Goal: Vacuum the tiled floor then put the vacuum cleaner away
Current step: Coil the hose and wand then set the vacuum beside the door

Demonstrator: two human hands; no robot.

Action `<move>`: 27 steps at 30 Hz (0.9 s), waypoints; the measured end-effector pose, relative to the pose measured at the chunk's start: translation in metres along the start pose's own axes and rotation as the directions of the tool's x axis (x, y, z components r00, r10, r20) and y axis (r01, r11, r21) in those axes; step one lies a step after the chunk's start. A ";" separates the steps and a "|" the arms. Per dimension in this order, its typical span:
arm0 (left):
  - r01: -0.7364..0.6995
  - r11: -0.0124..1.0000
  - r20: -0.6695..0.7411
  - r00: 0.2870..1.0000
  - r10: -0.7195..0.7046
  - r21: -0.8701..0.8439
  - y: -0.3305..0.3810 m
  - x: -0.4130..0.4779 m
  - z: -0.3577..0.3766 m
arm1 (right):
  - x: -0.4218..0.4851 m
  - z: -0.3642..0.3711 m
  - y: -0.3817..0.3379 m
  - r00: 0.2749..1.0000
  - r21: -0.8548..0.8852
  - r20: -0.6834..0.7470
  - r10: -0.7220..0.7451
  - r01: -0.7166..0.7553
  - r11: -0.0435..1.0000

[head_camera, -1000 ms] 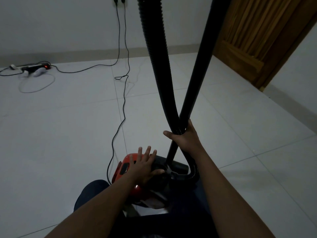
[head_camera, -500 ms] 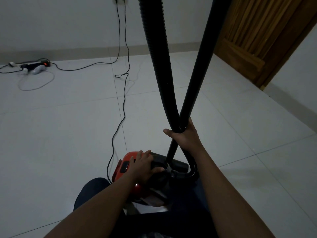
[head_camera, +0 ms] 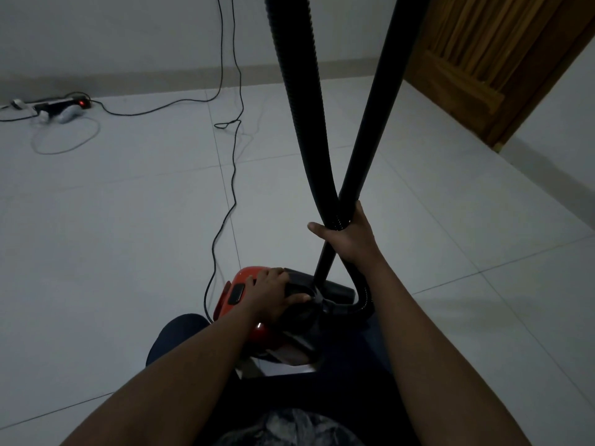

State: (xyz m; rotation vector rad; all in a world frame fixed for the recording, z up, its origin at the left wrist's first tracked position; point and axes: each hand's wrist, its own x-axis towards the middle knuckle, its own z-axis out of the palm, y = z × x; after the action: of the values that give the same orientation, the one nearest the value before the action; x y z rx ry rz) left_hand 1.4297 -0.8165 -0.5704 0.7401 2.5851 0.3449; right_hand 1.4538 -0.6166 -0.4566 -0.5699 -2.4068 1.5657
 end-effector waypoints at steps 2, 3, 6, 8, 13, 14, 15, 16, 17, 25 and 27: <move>0.002 1.000 -0.001 1.000 -0.002 -0.010 0.000 0.000 0.000 | 0.001 0.000 0.000 1.000 -0.002 0.002 0.002 -0.002 1.000; 0.001 1.000 0.000 1.000 -0.001 -0.012 0.000 0.000 0.000 | 0.001 0.000 0.000 1.000 0.000 0.003 0.006 -0.006 1.000; 0.003 1.000 0.004 1.000 -0.003 -0.011 0.000 0.000 0.000 | 0.001 0.000 0.000 1.000 0.003 0.004 0.015 -0.016 1.000; 0.003 1.000 0.002 1.000 -0.003 -0.012 0.000 0.000 0.000 | 0.000 0.000 0.000 1.000 0.002 0.006 0.015 -0.015 1.000; 0.001 1.000 0.007 1.000 -0.001 0.003 0.000 0.000 0.000 | 0.001 0.000 0.000 1.000 0.000 0.009 0.006 -0.006 1.000; 0.002 1.000 0.009 1.000 -0.002 0.001 0.000 0.000 -0.001 | 0.002 0.001 0.000 1.000 0.000 0.009 0.007 -0.007 1.000; 0.003 1.000 0.011 1.000 -0.003 0.001 0.000 0.000 -0.001 | 0.002 0.001 0.001 1.000 0.002 0.010 0.008 -0.008 1.000; 0.003 1.000 0.013 1.000 -0.003 0.002 0.000 0.000 0.000 | 0.003 0.001 0.002 1.000 0.006 0.011 0.011 -0.011 1.000; 0.004 1.000 0.013 1.000 -0.004 0.002 0.000 0.000 0.000 | 0.003 0.002 0.002 1.000 0.007 0.011 0.016 -0.016 1.000; 0.048 0.999 0.038 0.998 -0.048 -0.004 0.004 -0.003 -0.005 | 0.003 0.003 -0.002 1.000 -0.016 0.005 -0.003 0.004 1.000; 0.061 0.998 0.013 0.998 -0.061 0.001 0.006 -0.004 -0.006 | 0.004 0.002 -0.005 1.000 -0.029 0.013 -0.013 0.014 0.999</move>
State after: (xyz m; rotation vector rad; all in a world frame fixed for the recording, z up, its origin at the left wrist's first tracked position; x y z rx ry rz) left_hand 1.4323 -0.8141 -0.5614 0.6598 2.5894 0.3200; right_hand 1.4482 -0.6187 -0.4530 -0.5494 -2.4415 1.5365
